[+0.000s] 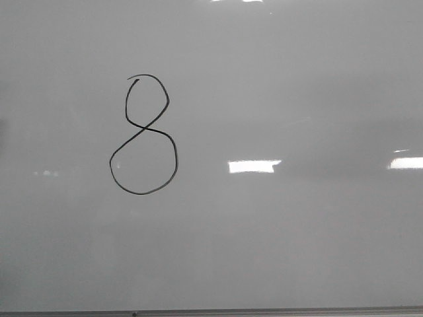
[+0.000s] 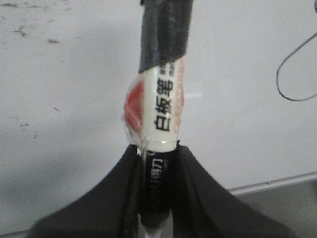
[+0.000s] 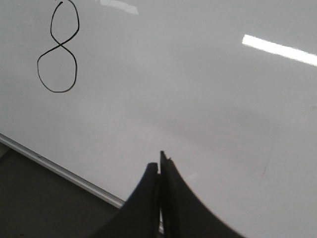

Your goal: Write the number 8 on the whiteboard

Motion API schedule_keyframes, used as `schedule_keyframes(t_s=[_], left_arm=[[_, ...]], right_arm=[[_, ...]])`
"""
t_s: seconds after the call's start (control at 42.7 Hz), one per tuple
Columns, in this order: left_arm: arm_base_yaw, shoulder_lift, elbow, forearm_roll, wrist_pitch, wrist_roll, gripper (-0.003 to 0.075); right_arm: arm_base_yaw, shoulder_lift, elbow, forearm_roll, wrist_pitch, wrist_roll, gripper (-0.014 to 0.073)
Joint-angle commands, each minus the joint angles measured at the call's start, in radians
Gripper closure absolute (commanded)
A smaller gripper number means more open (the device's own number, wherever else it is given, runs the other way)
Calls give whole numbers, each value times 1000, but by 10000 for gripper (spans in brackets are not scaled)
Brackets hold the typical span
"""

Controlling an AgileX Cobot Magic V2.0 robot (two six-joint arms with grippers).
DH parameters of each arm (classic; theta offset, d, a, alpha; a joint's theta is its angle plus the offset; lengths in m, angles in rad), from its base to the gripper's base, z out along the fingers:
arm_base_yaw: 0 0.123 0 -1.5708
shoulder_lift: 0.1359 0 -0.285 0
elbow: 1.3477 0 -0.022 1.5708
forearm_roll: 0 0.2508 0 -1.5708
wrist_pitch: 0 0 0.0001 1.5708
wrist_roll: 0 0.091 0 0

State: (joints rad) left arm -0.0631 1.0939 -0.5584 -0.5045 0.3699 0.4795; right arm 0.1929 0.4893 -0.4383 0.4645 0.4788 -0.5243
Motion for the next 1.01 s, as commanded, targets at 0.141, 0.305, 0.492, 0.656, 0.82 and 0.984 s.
schedule_keyframes(t_s=[0.141,0.305,0.492,0.656,0.82,0.984], left_arm=[[3,36,1,-29,-370,-12,741],[3,140,-44,-23,-438,-12,741],[3,264,-98,-14,-450,-12,741],[3,313,-109,-14,-450,-12,695],[3,314,-109,-14,-442,-12,514],[3,314,-109,-14,-428,-12,451]], right_arm=[[-7,-5,-4,26,-102,2,662],[-7,-5,-4,26,-102,2,662],[-7,-5,-4,26,-102,2,662],[-7,-4,-4,26,-102,2,662],[-7,-4,-4,26,-102,2,662],[-7,-4,-3,26,-102,2,662]])
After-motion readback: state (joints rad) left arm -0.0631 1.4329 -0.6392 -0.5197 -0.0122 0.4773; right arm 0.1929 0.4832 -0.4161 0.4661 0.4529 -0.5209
